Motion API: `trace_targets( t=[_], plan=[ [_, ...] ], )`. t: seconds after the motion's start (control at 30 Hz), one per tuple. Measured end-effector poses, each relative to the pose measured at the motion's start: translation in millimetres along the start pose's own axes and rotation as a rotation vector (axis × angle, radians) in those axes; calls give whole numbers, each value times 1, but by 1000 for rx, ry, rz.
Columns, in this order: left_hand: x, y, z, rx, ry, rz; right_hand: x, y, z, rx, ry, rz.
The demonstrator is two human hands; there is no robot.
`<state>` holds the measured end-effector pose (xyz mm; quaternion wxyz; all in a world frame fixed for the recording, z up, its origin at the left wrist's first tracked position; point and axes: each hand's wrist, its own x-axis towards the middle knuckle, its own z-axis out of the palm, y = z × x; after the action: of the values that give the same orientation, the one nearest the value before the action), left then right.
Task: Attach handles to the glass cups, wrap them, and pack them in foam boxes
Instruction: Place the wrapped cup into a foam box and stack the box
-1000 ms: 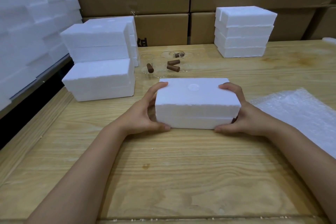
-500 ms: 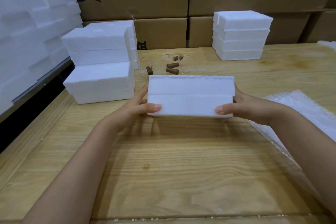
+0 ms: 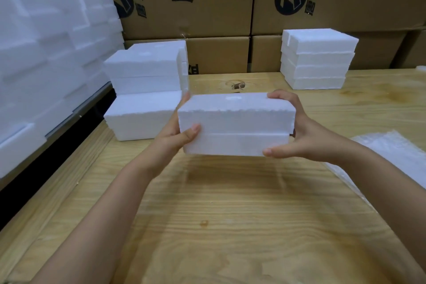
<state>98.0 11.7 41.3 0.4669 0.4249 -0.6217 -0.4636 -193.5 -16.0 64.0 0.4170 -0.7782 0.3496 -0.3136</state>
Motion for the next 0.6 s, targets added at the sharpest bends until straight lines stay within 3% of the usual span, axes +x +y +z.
trace_targets(
  t=[0.27,0.6],
  plan=[
    [7,26,-92,158,293,260,112,-35,49,-40,-45,-247],
    [14,4,-145,185,363,228,193,-25,93,-62,-96,-77]
  ],
)
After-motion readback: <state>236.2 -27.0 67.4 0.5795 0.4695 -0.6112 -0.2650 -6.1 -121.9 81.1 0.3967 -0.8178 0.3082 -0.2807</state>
